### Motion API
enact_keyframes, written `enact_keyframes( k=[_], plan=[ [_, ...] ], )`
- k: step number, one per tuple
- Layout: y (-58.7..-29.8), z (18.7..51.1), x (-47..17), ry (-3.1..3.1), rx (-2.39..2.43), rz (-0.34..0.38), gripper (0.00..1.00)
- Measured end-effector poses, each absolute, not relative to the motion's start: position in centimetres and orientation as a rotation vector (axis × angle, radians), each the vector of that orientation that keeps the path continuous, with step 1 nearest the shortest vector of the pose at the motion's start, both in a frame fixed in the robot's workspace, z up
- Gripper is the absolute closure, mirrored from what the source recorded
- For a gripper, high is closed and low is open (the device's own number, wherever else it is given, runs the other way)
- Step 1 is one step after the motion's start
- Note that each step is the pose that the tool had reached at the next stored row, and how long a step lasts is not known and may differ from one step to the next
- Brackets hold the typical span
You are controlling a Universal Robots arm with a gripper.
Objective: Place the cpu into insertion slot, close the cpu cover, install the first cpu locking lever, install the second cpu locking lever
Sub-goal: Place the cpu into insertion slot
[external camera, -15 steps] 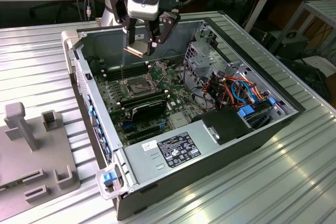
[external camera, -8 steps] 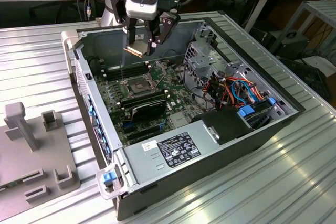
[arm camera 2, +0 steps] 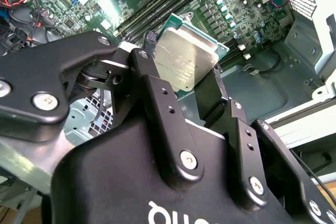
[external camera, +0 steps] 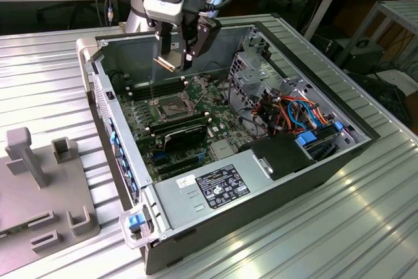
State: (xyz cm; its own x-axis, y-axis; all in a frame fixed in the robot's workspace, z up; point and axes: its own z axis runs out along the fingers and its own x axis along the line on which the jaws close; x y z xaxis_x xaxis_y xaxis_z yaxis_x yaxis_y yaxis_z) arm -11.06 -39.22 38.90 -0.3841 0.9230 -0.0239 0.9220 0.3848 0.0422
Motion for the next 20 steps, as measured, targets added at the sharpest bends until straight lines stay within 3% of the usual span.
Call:
enact_keyframes(
  k=[20],
  plan=[
    [-39.22,38.89,-11.06,2.531,1.786,0.032,0.45]
  ],
)
